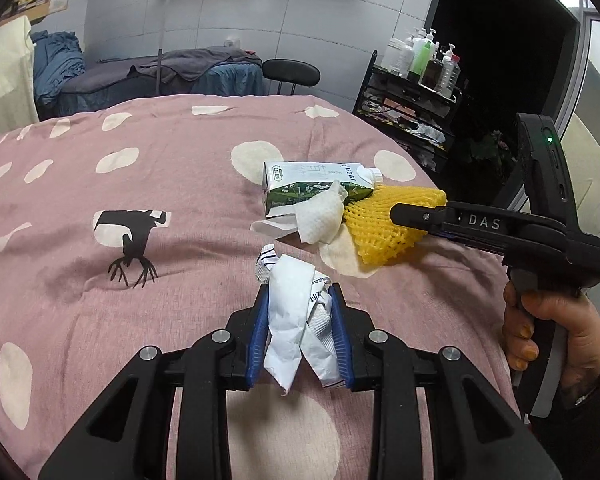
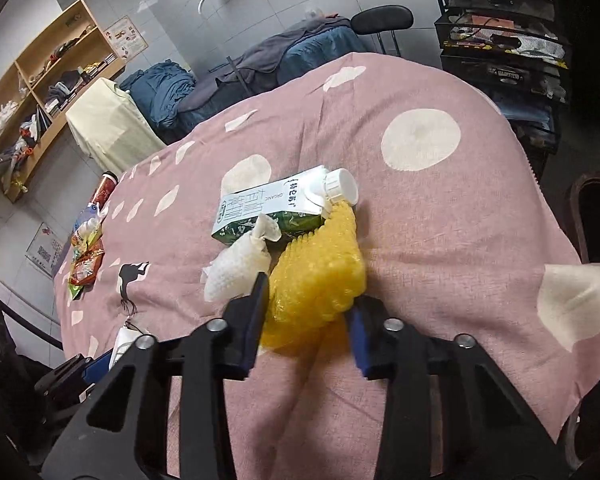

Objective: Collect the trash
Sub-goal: 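Grasp the yellow foam fruit net with the right gripper, then carry the yellow foam net over the bin and open the right gripper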

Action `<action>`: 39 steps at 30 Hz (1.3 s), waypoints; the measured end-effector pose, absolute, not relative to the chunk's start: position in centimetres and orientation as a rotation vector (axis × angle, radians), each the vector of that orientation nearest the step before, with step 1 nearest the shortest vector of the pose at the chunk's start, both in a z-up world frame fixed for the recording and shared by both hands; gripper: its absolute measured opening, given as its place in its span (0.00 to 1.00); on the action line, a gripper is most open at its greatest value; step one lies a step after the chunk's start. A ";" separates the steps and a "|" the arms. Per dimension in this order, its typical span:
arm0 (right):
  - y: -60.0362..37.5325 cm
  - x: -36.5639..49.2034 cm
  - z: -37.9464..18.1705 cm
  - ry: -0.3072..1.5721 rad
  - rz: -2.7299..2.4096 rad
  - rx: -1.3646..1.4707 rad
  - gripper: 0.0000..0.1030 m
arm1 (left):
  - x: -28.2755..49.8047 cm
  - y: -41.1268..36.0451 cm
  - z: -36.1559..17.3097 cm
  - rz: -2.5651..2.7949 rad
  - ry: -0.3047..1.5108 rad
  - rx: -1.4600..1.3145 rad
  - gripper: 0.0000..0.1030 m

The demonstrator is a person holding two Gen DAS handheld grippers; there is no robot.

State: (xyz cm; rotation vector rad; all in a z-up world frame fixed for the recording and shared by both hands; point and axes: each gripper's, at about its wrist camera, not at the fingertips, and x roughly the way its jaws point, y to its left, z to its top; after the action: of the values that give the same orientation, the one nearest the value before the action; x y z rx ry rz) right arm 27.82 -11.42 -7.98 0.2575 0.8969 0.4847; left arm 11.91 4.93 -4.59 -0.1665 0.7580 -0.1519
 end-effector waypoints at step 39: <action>-31.7 15.5 -4.4 0.585 0.141 0.444 0.19 | 11.7 -6.7 -2.1 -0.495 0.668 -0.087 0.28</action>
State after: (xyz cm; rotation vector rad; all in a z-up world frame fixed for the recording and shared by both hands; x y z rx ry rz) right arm 15.48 -31.67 -4.44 0.4437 0.5845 0.1412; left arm 11.69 -6.71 -2.09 -0.0873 0.6678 -0.4945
